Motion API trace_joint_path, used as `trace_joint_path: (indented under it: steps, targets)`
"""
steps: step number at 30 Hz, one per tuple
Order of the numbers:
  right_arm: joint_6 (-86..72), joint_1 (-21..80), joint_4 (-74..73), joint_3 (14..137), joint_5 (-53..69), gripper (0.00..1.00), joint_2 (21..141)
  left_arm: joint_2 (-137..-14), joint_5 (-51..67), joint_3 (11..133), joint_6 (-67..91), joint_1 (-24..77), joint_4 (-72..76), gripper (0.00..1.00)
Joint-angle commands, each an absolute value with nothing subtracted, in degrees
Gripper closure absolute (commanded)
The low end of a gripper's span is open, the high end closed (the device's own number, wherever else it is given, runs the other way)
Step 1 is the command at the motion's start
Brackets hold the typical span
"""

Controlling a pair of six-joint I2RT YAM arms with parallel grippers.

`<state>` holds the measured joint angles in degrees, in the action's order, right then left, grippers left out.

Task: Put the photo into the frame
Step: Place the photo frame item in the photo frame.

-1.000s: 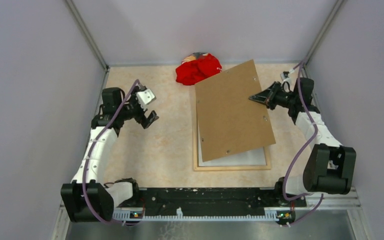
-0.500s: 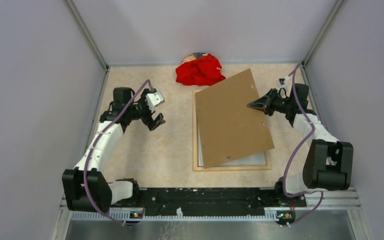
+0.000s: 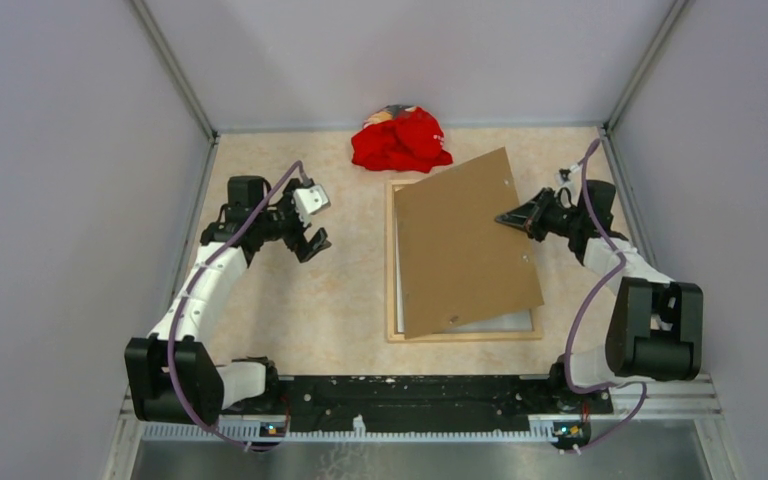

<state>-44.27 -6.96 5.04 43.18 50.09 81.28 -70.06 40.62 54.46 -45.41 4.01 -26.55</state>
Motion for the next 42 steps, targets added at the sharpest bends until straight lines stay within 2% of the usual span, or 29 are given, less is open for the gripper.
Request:
trace_joint_path:
  steps: [1,12,42]
  targets:
    - [-48.03,-7.78,13.28,42.78,51.90,1.00,80.25,-70.50,41.14,54.08,-46.61,4.44,-24.51,0.01]
    - [-52.67,-7.74,21.54,40.79,52.14,1.00,83.22,-70.06,40.50,53.18,-47.31,4.57,-24.61,0.01]
    - [-50.58,-7.76,21.09,38.09,54.09,1.00,83.46,-69.79,40.17,53.33,-47.57,4.70,-24.98,0.01]
